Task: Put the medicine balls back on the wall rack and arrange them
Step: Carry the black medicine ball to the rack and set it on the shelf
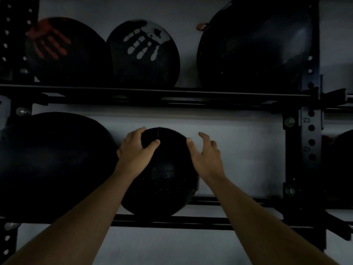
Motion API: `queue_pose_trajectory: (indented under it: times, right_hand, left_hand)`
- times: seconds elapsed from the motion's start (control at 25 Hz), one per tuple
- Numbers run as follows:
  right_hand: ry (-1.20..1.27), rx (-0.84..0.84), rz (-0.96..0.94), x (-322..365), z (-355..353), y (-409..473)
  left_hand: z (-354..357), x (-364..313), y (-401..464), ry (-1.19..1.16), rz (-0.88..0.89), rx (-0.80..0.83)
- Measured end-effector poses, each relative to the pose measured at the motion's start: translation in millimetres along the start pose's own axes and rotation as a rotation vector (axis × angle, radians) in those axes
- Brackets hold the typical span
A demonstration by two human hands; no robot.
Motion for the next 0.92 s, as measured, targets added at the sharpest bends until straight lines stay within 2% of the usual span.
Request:
queue_pose_trajectory:
  times: [0.24,0.44,0.56,0.68,0.92]
  right_hand:
    - [-0.111,-0.273,-0.102,31.9,-146.6,54.0]
    - [-0.173,-0.409,-0.196,34.4,-283.1,107.3]
    - [-0.196,-0.456,-0.254,32.5,-336.3,139.3]
    - [-0.198,-0.477,-0.296,24.2,-369.3,174.7]
    - [-0.082,-0.44,-0.322,25.0,-380.5,250.0]
  left_hand:
    - [2.2,-132.5,4.8,-0.112,0.222,-0.064]
    - [34.2,-251.2,13.9,-0.182,0.292,-0.086]
    - [50.8,-298.1,26.1,-0.23,0.312,-0.135]
    - [62.2,-335.8,41.1,-0.284,0.294,-0.205]
    - [66.3,-376.2,73.3,-0.333,0.193,-0.329]
Point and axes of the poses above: each hand's wrist, its own y-axis towards the middle knuckle, its own z-axis out of the palm, x = y × z, the point moved 9 cm from there along y, towards the middle knuckle, and after that the axes turned 9 degrees about -z, right-handed, at the moved point
